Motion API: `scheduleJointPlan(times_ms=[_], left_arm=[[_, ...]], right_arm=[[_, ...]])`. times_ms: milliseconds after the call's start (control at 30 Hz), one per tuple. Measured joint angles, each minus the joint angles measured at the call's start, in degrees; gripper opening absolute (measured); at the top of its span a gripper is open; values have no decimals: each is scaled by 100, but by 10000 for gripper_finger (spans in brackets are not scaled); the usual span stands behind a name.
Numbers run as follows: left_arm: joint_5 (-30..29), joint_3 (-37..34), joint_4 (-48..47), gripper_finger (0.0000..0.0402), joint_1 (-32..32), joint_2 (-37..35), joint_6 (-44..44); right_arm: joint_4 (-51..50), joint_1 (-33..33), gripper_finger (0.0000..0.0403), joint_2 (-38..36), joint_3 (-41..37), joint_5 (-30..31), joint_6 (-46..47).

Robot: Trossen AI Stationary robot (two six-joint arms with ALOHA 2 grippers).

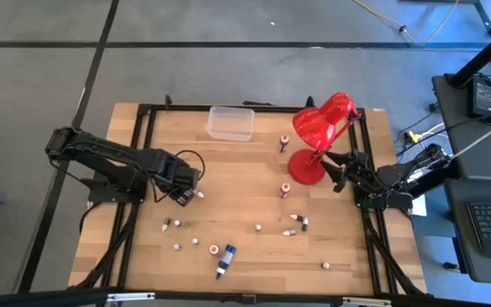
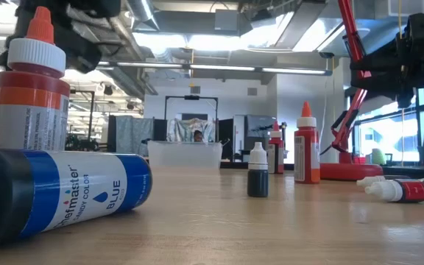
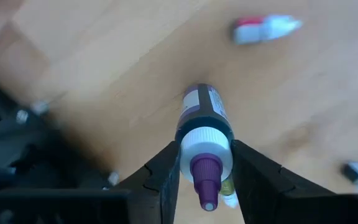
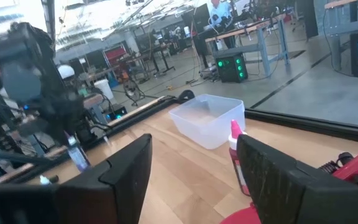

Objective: Pick & Place food coloring
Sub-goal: Put the large purple food coloring bottle into the transparent bin

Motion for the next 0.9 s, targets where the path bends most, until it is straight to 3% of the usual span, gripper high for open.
scheduleJointPlan(times_ms=[200,333,567,900], left_arm=[[-1026,975,16,118,538,-2,1030],[-1591,1753,138,121,1243,-2,1906],[-974,2557,693,114,2779,170,3516],[-219,4138,481,115,4250,2101,5348]], right_arm=[[-1,0,237,0,0,9,1],[-1,2,237,0,2,13,8],[-1,2,237,0,0,15,16],[1,0,237,0,0,15,23]])
